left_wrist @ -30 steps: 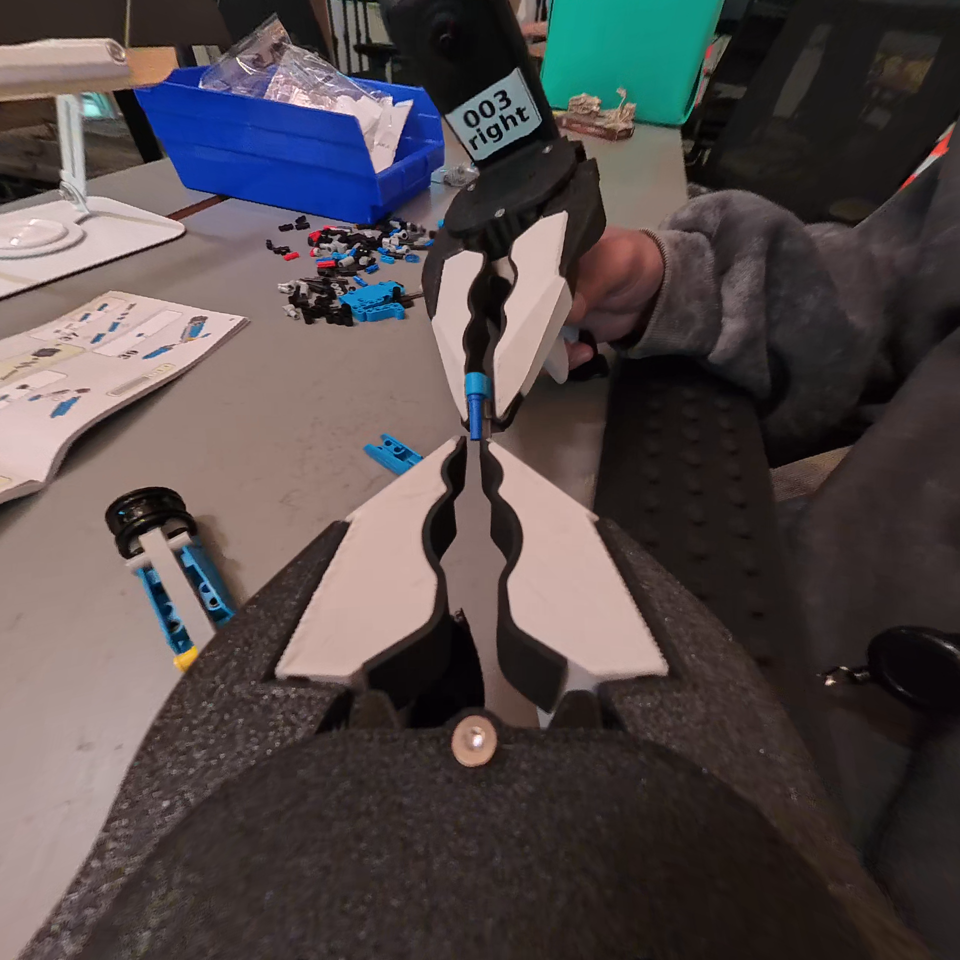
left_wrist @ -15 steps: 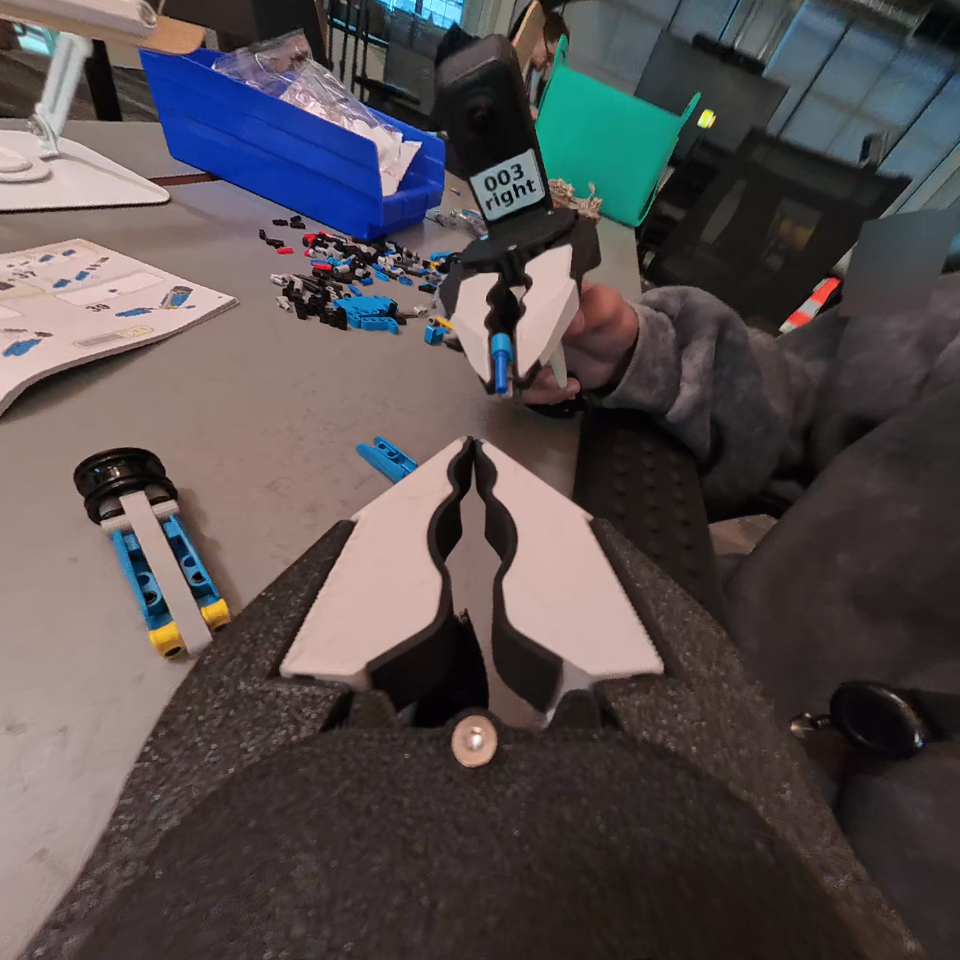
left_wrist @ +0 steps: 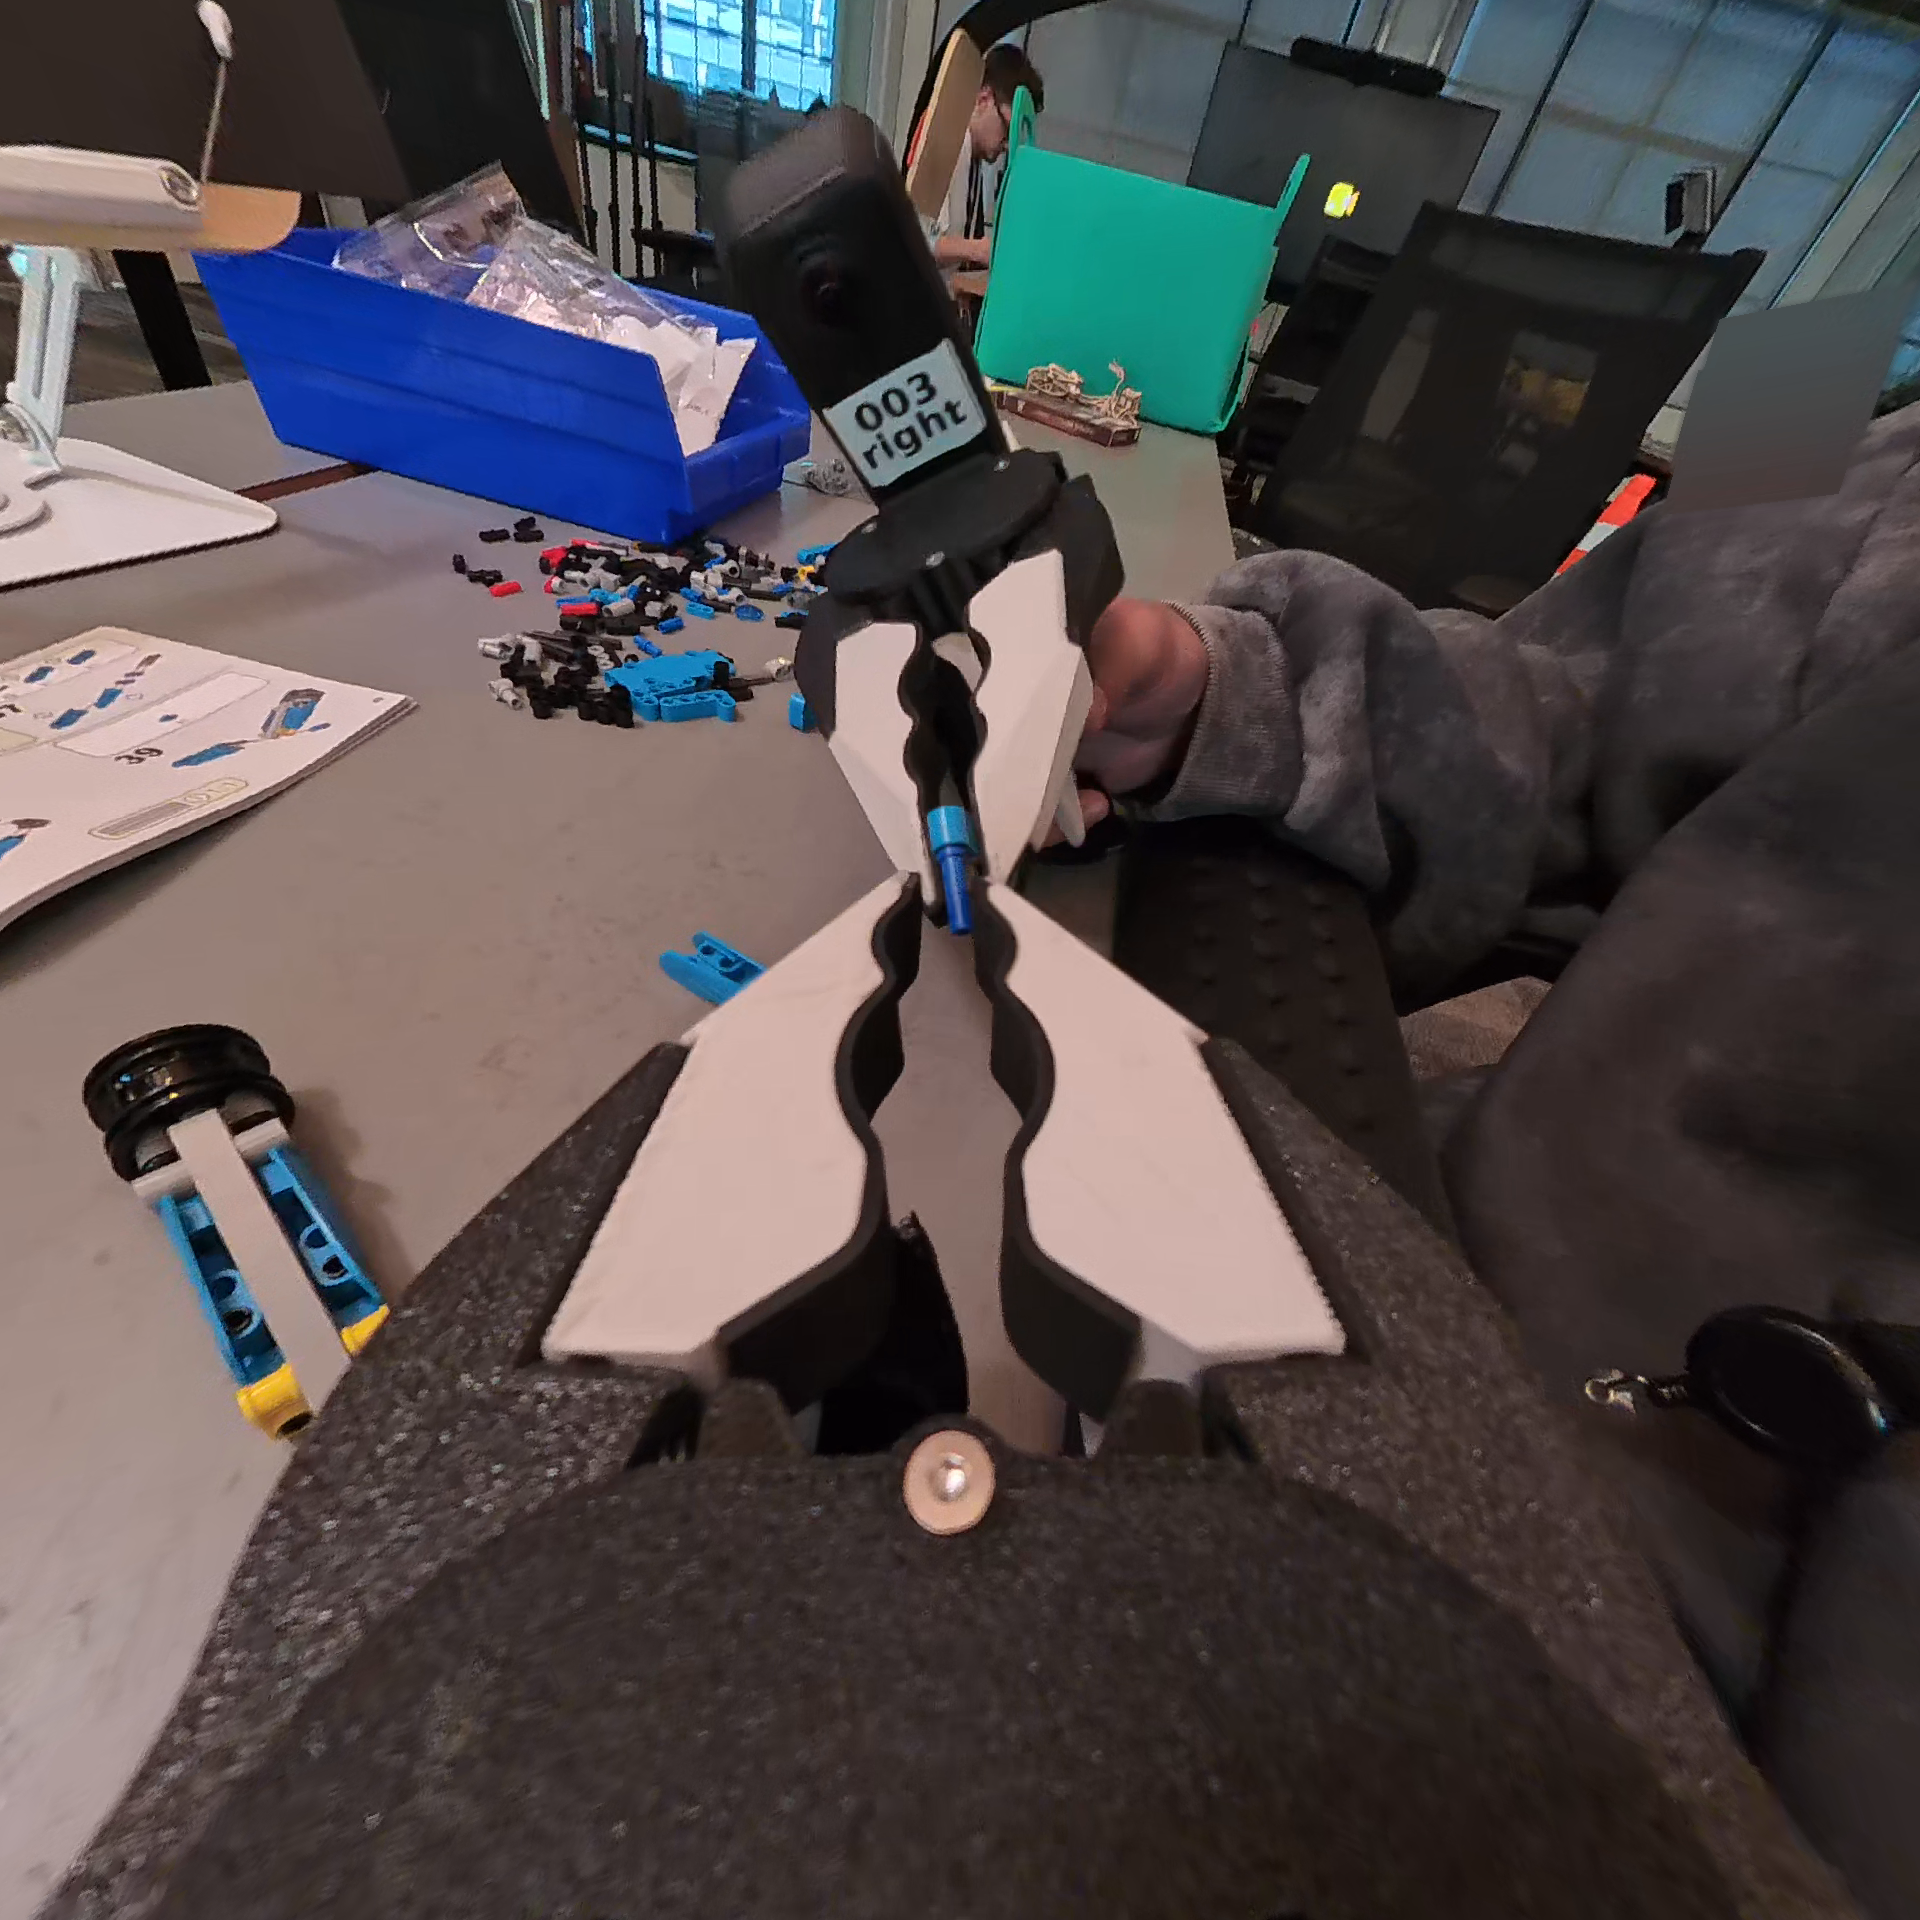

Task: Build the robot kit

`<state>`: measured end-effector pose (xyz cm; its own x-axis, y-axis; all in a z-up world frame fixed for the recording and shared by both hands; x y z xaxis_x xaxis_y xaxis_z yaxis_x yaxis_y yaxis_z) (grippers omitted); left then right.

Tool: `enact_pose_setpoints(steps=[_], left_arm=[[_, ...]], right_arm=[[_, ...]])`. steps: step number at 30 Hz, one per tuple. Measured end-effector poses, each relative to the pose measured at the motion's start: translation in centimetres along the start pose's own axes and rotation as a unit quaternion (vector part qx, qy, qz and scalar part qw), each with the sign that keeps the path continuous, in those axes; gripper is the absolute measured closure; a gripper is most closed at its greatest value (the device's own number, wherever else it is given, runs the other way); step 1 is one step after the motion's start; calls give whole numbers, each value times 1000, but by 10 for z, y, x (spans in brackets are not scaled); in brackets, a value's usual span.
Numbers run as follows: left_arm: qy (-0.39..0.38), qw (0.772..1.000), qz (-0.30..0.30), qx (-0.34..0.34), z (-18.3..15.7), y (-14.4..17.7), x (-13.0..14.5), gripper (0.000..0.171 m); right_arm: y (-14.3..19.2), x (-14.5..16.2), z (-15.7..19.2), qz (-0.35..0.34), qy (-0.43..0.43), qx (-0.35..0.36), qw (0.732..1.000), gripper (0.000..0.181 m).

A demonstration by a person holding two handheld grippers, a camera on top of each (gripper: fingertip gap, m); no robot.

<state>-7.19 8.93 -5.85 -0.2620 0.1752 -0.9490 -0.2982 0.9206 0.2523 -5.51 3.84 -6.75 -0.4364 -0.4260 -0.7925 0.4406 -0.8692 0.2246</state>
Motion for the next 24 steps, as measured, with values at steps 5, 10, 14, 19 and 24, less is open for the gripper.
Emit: enact_pose_setpoints(steps=[5, 10, 14, 19, 24], left_arm=[[4, 1000, 4, 2, 0, 0, 1, 162], [8, 999, 29, 15, -3, -4, 7, 167], [-29, 999, 24, -20, 0, -1, 4, 168], [-137, 974, 47, -172, 26, 12, 0, 168], [-343, 859, 121, -361, 61, 35, 0, 168]], right_arm=[[2, -2, -2, -9, 0, 7, 1000, 174], [0, 0, -1, 1, 10, 13, 1000, 174], [0, -2, -1, -6, 3, 17, 1000, 170], [18, -10, -21, -44, -22, 86, 995, 162], [49, -18, -46, -100, -62, 172, 978, 161]])
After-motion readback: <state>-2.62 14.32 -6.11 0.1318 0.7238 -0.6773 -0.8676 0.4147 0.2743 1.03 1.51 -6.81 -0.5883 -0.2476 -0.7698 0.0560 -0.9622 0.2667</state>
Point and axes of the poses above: each gripper's, where its closed fingertips meet, y back along the fingers, x out of its underside, z = x × y across the jaws, the point moved 3 cm from there along y, back along the fingers, and after that the axes turned 5 degrees about z, right-handed, at the moved point
